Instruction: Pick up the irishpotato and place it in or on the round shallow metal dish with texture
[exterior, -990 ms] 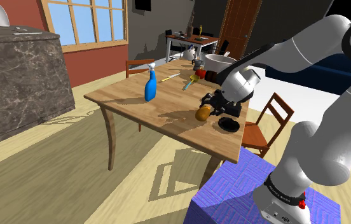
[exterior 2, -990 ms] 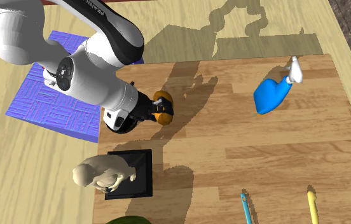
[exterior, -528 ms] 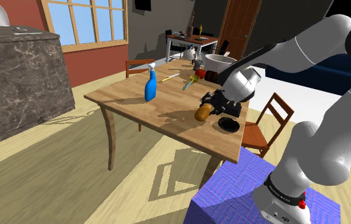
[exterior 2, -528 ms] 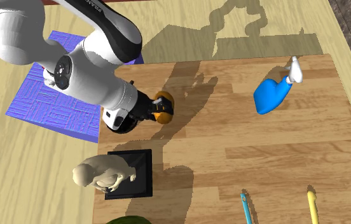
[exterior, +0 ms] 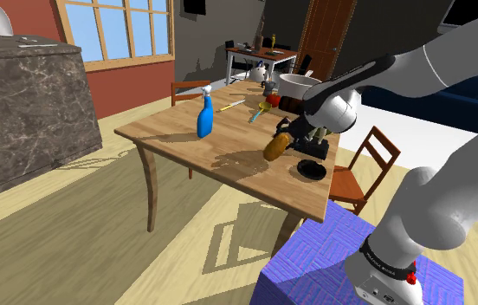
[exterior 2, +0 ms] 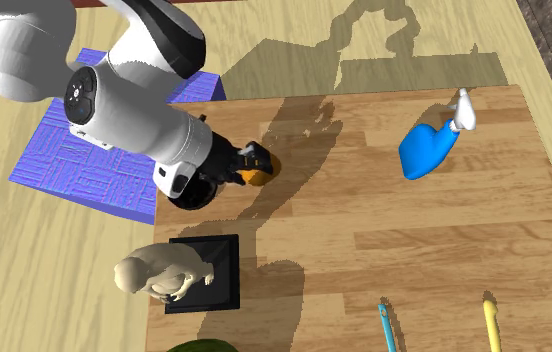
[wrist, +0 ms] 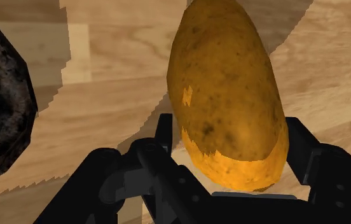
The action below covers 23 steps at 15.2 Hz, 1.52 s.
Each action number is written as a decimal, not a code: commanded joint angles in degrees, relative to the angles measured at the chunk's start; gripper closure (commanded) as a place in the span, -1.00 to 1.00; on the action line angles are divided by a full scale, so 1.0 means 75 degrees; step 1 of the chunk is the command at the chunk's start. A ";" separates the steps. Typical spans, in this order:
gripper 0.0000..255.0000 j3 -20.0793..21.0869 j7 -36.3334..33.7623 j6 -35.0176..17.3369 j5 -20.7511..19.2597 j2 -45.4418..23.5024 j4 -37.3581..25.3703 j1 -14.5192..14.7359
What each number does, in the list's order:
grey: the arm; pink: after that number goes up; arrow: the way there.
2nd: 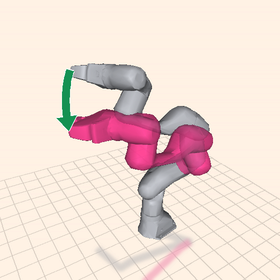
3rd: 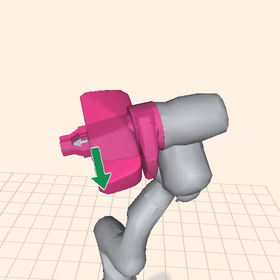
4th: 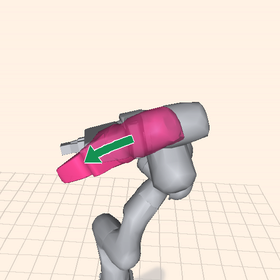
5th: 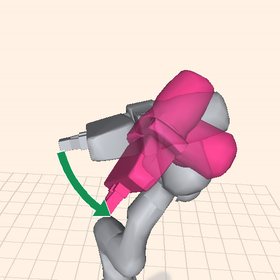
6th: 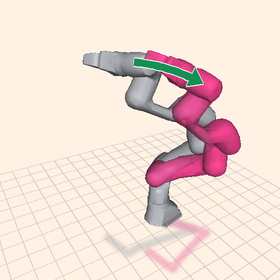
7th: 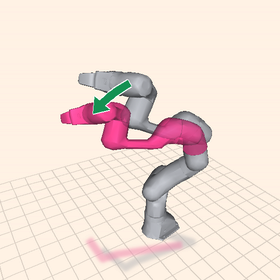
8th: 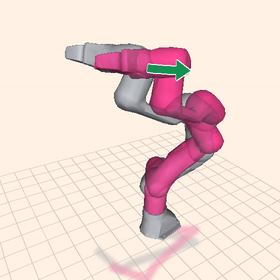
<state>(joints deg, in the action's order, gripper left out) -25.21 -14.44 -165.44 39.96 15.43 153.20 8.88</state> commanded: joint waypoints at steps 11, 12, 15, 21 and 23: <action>1.00 0.1090 -0.1823 0.1263 -0.1923 0.0996 -0.0284 -0.1418; 1.00 0.1144 -0.1917 0.1372 -0.2013 0.1060 -0.0330 -0.1487; 1.00 0.1088 -0.1874 0.1692 -0.2312 0.1654 -0.0003 -0.1832; 1.00 0.0688 -0.1389 0.2614 -0.3032 0.3220 0.0883 -0.2869; 1.00 0.0513 -0.1184 0.3004 -0.3285 0.3708 0.1090 -0.3263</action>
<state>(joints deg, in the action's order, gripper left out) -21.13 -23.64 -144.62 16.38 41.18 160.65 -14.08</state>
